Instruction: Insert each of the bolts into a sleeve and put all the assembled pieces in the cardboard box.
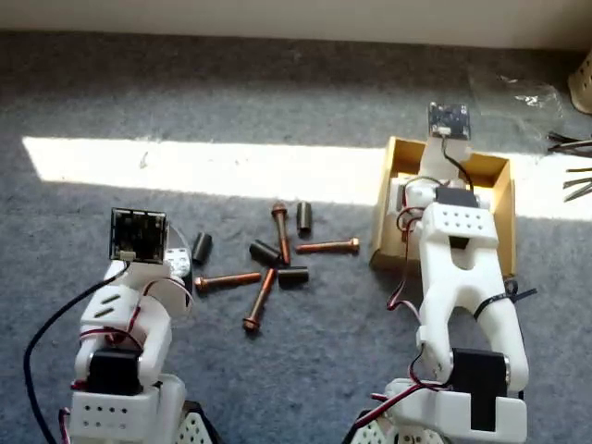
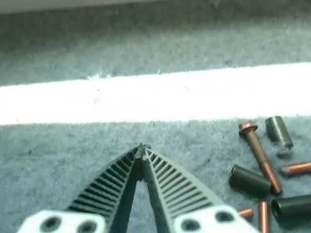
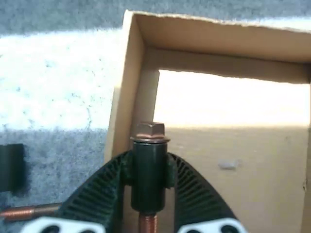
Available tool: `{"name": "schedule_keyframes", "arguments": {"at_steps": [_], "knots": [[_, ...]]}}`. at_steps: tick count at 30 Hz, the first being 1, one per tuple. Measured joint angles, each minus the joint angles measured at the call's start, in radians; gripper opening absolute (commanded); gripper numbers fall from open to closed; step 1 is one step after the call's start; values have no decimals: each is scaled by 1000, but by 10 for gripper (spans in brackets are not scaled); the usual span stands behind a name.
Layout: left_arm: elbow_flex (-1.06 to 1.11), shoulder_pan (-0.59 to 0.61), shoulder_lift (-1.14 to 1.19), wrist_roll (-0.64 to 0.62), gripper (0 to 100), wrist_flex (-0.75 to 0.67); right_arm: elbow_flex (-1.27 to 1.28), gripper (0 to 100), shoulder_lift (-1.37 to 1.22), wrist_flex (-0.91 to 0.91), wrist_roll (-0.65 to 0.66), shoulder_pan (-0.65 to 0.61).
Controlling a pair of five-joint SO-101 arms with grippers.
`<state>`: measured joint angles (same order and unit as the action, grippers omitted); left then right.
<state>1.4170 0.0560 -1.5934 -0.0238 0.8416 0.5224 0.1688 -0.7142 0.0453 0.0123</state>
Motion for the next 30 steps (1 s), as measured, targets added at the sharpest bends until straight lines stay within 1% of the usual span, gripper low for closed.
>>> {"name": "schedule_keyframes", "arguments": {"at_steps": [3, 6, 10, 19, 21, 26, 30], "knots": [[-120, 0, -2, 0, 7, 0, 0, 7, 0, 23, 0, 0], [-178, 2, -11, 0, 7, 25, 0, 7, -9, 25, 0, 0], [-183, 2, -6, 0, 7, 63, 0, 7, -71, 26, 0, 0], [-133, 2, -2, 0, 7, 63, 0, 8, -129, 26, 0, 0], [-118, 2, -2, 0, 7, 63, 0, 30, -129, 26, 0, 0], [-55, 2, -6, 0, 10, 63, 0, 142, -129, 26, 0, 0], [5, 0, -8, 0, 9, 63, -9, 149, -127, 26, 0, 0]]}}
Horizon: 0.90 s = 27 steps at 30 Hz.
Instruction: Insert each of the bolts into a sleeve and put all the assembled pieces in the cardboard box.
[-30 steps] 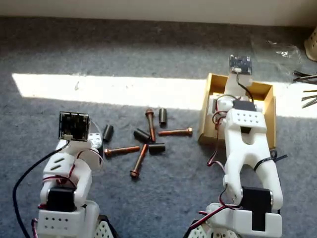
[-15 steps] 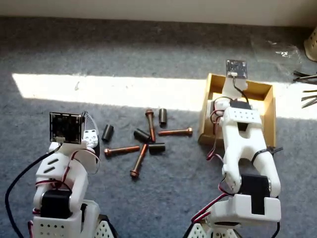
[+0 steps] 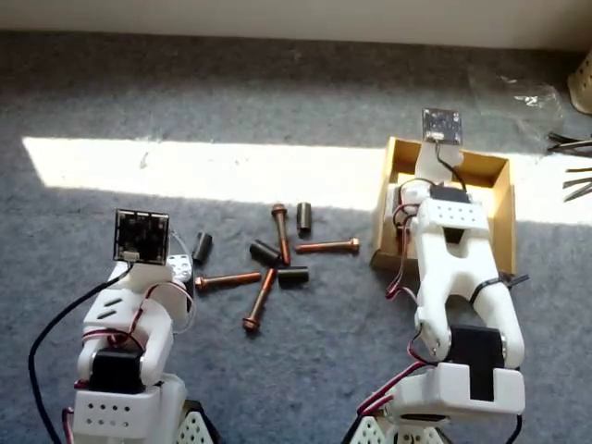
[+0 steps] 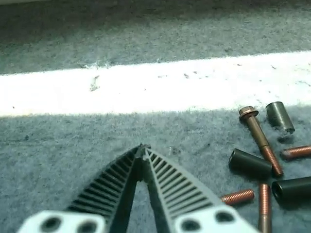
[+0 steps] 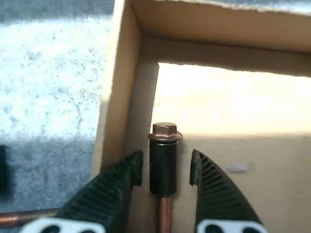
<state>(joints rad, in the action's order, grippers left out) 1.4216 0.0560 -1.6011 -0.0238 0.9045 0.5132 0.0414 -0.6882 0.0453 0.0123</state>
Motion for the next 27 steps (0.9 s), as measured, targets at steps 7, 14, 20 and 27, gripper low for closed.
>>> {"name": "schedule_keyframes", "arguments": {"at_steps": [7, 14, 20, 27], "knots": [[147, 2, 8, 0, 7, 0, -2, 149, 0, 0, 0, 0], [249, 2, 8, 0, 7, -5, -2, 148, 173, -17, 0, -9], [256, 2, 8, 0, 7, -63, 98, 46, 420, -64, 0, -41], [256, 2, 8, 0, 7, 12, 198, 5, 606, -68, 0, -74]]}}
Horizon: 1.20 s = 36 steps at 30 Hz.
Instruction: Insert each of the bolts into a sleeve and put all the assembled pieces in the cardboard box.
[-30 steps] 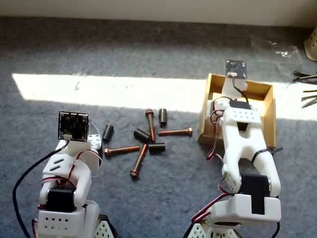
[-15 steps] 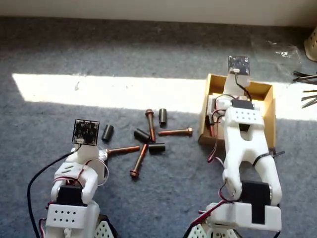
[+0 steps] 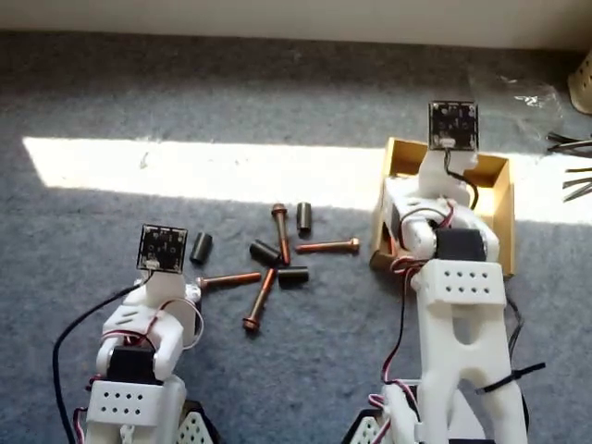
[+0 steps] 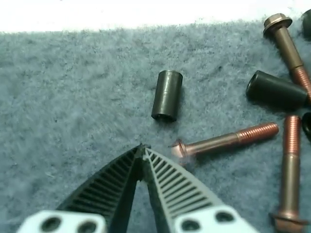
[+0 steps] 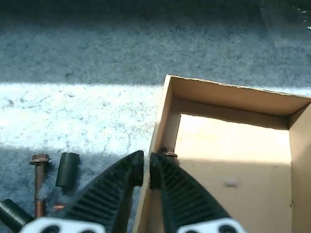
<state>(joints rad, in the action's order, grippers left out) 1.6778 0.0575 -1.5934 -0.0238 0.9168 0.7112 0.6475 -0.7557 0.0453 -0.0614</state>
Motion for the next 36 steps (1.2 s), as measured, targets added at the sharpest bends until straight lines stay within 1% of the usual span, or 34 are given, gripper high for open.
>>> {"name": "schedule_keyframes", "arguments": {"at_steps": [3, 6, 16, 25, 36], "knots": [[0, 0, 0, 0, 7, 75, 5, 5, 26, 0, 0, -3], [0, 0, 0, -2, 7, 98, 5, 5, 32, 0, 0, -3], [0, 0, 0, -2, 7, 100, 5, 5, 34, -37, 0, -12], [0, 0, 0, -2, 7, 100, 5, 5, 34, -38, 0, -66], [0, 0, 0, -2, 7, 100, 5, 5, 34, -43, 0, -68]]}}
